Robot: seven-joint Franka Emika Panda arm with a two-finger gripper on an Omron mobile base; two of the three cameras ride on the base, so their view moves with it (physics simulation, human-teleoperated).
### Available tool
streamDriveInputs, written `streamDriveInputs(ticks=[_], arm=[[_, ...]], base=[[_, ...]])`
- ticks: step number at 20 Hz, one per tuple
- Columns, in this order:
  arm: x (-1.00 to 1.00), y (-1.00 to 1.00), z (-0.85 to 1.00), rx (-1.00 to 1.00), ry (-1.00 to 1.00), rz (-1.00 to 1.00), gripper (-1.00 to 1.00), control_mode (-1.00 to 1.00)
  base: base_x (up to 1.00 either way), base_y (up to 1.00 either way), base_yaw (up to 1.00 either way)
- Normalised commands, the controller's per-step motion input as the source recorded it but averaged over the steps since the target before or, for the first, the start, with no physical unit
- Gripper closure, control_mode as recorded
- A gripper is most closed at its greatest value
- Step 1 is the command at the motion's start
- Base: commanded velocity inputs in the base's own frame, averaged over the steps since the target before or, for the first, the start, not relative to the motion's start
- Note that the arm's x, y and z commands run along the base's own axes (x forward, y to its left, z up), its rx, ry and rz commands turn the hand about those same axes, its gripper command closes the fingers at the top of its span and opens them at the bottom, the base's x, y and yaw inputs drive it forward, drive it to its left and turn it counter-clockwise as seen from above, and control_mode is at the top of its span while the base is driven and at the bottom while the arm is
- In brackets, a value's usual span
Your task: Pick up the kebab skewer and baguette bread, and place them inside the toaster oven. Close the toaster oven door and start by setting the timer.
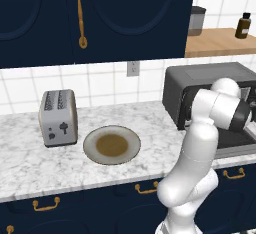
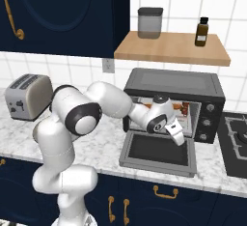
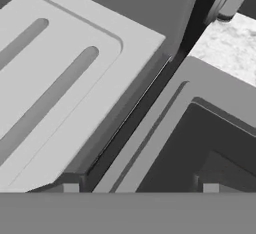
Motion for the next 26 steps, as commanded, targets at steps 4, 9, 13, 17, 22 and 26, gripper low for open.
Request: streamDriveInputs(ticks=[4,9,13,17,22,26], arm=[[-0.26,-0.09,0.07,0.00,0.00,-0.08,-1.00,-1.00],[-0.47,0.00,0.48,0.02,0.00,-0.02,-1.00,-1.00],[-1.00,0.33,0.39,0.00,0.00,0.09,-1.00,-1.00],[-0.99,0.51,0.00,0.00,0.05,0.25,-1.00,-1.00],[-0.94,0.38,-0.08,0.00,0.11,0.38,-1.00,-1.00],[-0.36,0.21,-0.26,-0.01,0.10,0.22,-1.00,-1.00]], base=[[0.00,0.00,0.00],[0.00,0.00,0.00],[0.00,0.00,0.00],[0.00,0.00,0.00],[0.00,0.00,0.00],[0.00,0.00,0.00]])
